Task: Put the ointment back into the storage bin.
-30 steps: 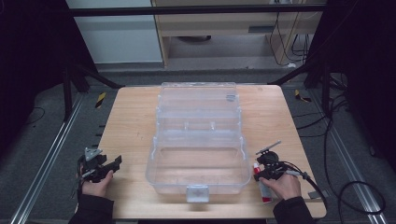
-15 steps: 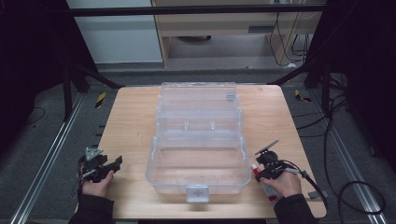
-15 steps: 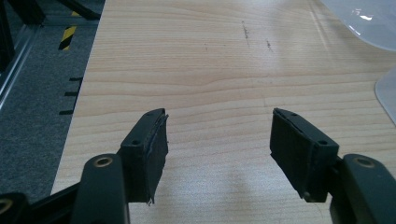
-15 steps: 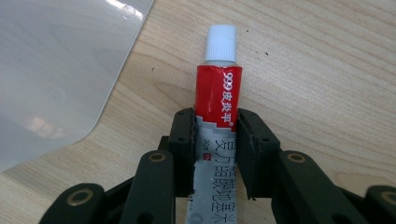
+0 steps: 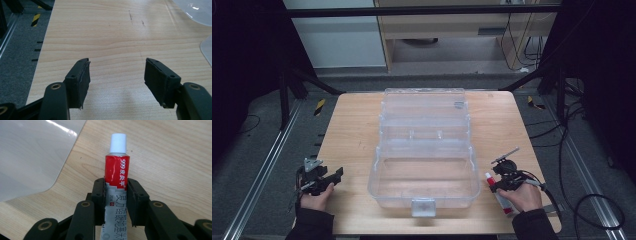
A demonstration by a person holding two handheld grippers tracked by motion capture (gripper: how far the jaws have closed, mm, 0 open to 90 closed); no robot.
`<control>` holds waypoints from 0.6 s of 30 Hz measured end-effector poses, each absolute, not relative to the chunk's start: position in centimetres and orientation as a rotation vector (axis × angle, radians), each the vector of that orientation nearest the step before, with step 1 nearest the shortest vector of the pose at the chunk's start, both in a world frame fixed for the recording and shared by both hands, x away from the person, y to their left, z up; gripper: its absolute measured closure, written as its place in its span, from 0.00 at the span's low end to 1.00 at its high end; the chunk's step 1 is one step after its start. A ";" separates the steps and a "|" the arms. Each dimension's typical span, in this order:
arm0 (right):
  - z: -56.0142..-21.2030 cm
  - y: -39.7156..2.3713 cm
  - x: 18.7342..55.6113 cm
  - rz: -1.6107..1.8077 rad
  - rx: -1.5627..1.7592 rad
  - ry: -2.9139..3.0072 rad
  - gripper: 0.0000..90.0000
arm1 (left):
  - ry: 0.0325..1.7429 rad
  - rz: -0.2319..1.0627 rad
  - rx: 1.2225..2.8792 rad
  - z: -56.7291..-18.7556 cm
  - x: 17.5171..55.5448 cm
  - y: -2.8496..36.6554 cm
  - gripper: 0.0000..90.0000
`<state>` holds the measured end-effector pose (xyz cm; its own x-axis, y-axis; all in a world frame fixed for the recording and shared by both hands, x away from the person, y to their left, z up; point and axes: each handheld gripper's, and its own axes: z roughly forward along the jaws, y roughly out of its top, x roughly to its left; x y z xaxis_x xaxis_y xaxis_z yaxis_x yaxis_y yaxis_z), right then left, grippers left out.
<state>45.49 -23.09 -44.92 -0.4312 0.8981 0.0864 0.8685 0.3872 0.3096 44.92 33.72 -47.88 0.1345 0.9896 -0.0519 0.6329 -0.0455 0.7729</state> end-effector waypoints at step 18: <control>-40.3 -26.0 44.5 0.860 1.397 2.335 0.77 | 1.545 0.685 1.803 -48.1 45.1 33.3 0.41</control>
<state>44.49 -25.95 -40.34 -0.4894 0.8703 0.0565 0.6989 0.3526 0.6223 45.10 33.28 -48.06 0.1655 0.9858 -0.0274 0.6415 -0.0865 0.7622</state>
